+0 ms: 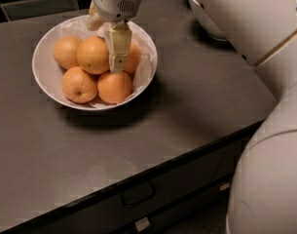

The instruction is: Pick orange from white bowl

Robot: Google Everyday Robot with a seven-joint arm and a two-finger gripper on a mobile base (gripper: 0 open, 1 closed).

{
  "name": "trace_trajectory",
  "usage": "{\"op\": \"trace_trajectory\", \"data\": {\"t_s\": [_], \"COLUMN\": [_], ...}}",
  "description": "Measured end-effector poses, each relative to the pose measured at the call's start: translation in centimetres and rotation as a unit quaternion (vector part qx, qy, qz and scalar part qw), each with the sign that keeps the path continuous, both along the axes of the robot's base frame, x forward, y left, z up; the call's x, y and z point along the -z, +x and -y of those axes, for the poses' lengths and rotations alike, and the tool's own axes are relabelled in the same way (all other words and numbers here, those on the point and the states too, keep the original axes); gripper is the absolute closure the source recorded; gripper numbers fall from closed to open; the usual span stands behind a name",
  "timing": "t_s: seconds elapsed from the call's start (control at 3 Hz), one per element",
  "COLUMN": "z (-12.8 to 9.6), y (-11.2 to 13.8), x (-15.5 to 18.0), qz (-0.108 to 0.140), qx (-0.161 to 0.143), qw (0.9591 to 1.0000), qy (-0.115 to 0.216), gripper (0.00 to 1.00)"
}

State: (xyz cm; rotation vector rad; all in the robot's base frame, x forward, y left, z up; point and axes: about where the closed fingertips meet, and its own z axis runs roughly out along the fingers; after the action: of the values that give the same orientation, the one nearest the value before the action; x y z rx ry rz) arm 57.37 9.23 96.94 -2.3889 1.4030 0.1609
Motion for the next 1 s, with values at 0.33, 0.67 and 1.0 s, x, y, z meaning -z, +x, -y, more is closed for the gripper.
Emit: {"op": "trace_trajectory", "data": {"t_s": [0.33, 0.67, 1.0], "z": [-0.96, -1.56, -1.78], "y": [0.36, 0.60, 0.72], "x": [0.25, 0.70, 1.00], "qz": [-0.001, -0.006, -0.008], "qx": [-0.011, -0.017, -0.020], "qw": [0.9999, 0.9998, 0.9998], "qy": [-0.001, -0.003, -0.003], "gripper": [0.18, 0.19, 0.22]}}
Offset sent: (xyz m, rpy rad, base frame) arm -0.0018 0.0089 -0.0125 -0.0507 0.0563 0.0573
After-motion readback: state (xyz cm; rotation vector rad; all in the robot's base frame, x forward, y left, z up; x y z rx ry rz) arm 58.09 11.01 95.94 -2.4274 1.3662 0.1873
